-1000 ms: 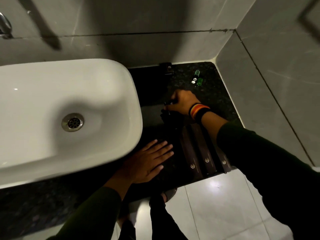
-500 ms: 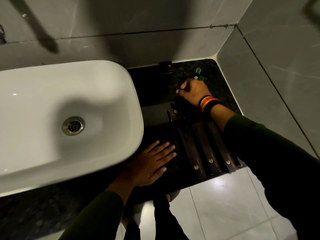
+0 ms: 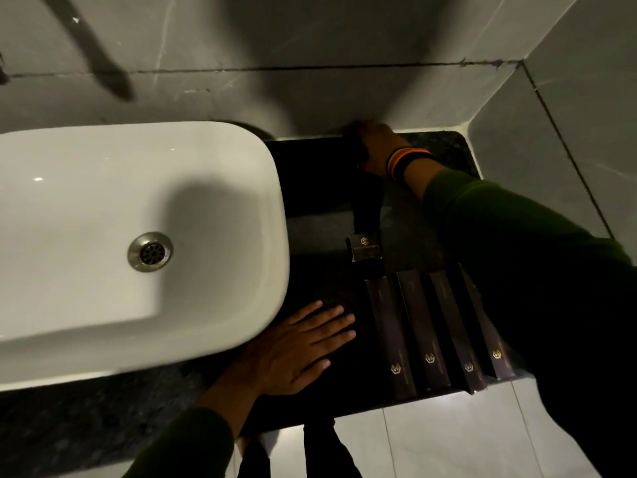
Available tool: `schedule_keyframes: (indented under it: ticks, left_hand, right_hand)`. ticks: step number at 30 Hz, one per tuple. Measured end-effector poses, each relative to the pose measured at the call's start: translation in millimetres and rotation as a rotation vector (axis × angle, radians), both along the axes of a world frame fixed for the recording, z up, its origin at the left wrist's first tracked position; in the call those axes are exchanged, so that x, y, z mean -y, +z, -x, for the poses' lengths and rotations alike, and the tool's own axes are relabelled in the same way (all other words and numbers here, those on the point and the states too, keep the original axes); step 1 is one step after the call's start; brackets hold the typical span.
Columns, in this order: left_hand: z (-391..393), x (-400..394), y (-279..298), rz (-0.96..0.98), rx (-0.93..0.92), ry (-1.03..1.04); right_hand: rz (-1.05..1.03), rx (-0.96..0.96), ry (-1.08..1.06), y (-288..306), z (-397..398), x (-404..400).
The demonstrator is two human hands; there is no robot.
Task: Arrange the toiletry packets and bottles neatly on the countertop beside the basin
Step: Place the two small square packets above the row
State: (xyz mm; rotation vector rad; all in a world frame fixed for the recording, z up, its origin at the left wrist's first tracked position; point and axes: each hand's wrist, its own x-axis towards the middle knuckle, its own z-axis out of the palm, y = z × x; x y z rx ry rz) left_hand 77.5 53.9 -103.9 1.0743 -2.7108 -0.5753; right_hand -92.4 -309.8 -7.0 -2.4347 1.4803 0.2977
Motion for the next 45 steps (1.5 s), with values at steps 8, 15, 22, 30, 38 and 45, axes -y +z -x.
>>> schedule_keyframes:
  ticks: [8, 15, 22, 30, 38, 45]
  left_hand:
    - [-2, 0, 3, 0.044, -0.030, -0.023]
    - [-4, 3, -1, 0.043, -0.050, 0.001]
    - [-2, 3, -4, 0.063, -0.045, -0.016]
    - [-3, 4, -2, 0.051, -0.054, -0.015]
    - [-3, 4, -1, 0.036, -0.042, -0.016]
    - [-4, 3, 0, 0.021, -0.052, -0.016]
  right_hand:
    - [-0.088, -0.047, -0.085, 20, 21, -43]
    - [-0.153, 0.111, -0.247, 8, 43, -89]
    - [-0.018, 0.175, -0.329, 11, 62, -126]
    - [-0.059, 0.133, -0.255, 15, 115, -163]
    - [-0.119, 0.112, -0.204, 10, 110, -159]
    - [-0.144, 0.169, -0.227, 19, 126, -129]
